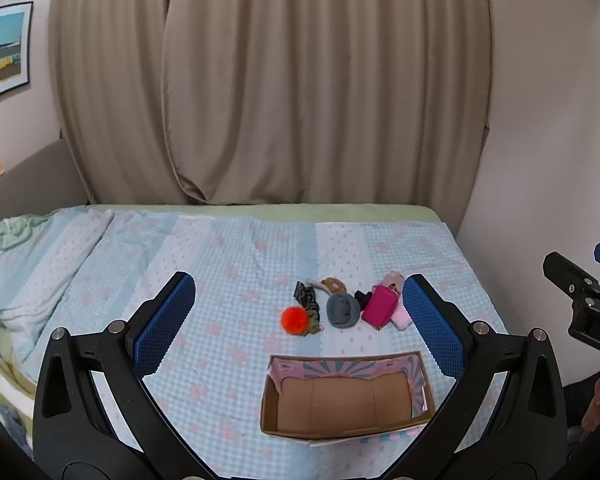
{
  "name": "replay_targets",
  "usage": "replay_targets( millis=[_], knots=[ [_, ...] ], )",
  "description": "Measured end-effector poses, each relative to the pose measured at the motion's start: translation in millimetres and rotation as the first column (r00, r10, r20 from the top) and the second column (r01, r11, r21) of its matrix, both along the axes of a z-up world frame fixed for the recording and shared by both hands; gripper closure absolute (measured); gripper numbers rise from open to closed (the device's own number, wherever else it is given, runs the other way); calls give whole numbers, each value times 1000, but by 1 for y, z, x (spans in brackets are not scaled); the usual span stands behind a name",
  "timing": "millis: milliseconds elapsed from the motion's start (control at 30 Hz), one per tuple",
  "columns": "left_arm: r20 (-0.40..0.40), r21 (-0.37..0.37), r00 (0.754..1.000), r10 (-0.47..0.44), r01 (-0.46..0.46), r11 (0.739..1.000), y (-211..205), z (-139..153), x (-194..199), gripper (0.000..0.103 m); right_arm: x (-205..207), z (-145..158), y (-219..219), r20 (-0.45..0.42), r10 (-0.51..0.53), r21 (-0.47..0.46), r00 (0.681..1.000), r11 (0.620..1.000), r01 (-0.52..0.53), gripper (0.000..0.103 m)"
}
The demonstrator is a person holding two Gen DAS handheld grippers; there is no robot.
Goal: Organize soft objects
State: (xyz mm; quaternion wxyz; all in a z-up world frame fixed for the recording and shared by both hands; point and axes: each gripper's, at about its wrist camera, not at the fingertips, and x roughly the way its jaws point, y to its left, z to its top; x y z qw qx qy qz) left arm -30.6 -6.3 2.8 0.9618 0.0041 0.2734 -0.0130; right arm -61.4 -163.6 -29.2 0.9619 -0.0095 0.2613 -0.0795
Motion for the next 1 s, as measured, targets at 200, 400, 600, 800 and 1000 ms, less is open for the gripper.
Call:
replay_targets(
  millis=[200, 400, 600, 800, 1000],
  knots=[
    [0, 2, 1000, 1, -1, 1000, 1, -1, -3, 0, -1, -3, -3, 8, 0, 2, 1000, 1000, 0, 0],
    [2, 2, 1000, 1, -1, 1000, 2, -1, -4, 0, -1, -5, -4, 10, 1, 4, 1000, 1000, -1, 0],
    [4, 2, 1000, -3, 3, 1000, 0, -3, -3, 0, 1, -7, -6, 12, -1, 8, 1000, 1000, 0, 0],
    [6, 1, 1000, -4, 4, 1000, 1, -4, -4, 0, 2, -7, -7, 14, 1, 10, 1000, 1000, -1, 0],
    [1, -6, 1000, -8, 8, 1000, 2, -5, 1, 0, 4, -6, -7, 15, 0, 9, 1000, 1000, 0, 0]
  ],
)
